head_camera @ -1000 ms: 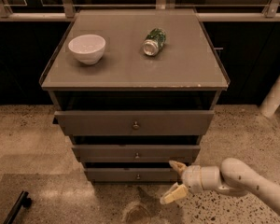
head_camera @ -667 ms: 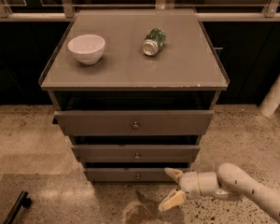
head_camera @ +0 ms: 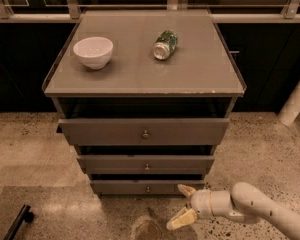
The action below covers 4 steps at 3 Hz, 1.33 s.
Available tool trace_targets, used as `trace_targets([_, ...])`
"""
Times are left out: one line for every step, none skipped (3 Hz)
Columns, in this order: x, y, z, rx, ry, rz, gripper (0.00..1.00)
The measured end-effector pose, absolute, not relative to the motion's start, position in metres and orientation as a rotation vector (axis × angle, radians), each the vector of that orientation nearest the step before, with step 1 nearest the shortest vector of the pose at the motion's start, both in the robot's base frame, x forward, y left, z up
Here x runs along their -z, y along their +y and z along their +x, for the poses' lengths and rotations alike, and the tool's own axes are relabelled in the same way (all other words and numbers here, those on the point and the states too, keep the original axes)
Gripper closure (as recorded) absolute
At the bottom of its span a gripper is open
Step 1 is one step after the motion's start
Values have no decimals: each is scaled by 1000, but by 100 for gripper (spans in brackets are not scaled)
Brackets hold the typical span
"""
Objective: Open bottom drawer
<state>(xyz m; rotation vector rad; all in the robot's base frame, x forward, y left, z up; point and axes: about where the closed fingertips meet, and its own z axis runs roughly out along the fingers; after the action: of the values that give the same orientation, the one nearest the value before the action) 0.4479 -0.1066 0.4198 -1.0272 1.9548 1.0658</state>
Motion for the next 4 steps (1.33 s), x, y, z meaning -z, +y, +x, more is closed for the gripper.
trace_targets([-369,-109,431,-1013,2037,-842,0])
trace_targets([-313,-106,414,-951,2112,-726,0])
trace_targets([-266,-105,408,-978,2187,-657,0])
trace_targets([-262,-104,408,-984,2190,-654,0])
